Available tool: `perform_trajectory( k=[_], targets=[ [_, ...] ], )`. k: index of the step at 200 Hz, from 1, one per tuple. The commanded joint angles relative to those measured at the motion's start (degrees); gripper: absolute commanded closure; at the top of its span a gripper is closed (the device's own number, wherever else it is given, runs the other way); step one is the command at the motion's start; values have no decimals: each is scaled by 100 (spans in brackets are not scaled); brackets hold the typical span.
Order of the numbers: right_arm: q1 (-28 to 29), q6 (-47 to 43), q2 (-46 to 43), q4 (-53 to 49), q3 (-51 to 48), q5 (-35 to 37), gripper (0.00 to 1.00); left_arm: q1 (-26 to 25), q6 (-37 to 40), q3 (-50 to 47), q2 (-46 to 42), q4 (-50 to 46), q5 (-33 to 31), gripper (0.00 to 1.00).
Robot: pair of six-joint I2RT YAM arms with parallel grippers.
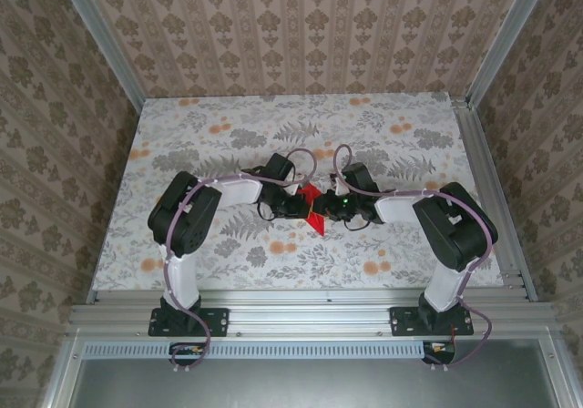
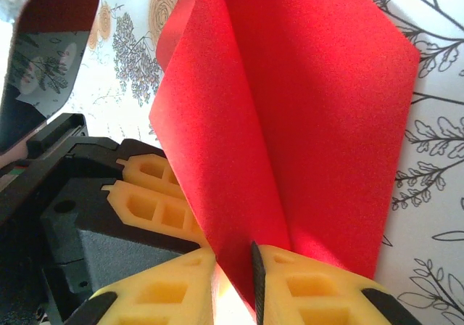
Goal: Fold a paper plane with a square sheet of paper (pick it up from the middle)
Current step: Fourth fold the wing at the center of the table.
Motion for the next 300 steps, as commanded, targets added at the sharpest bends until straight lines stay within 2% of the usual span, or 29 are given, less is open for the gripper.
perform_trajectory(
  k=[1, 53, 90, 141, 300],
  targets=[
    [83, 81, -59, 133, -74, 53, 77, 69, -52, -260, 57, 3, -552, 89],
    [119, 180, 65, 332, -82, 53, 77, 115, -55, -487, -79, 318, -359, 92],
    [119, 235, 148, 446, -102, -9, 77, 236, -158, -721, -220, 691, -177, 100],
    [134, 235, 232, 446, -138, -11, 81, 336, -191, -937, -330, 988, -7, 100],
    [268, 286, 522, 508, 167, 17, 80, 564, -364, -1436, -405, 1608, 183, 100]
  ],
)
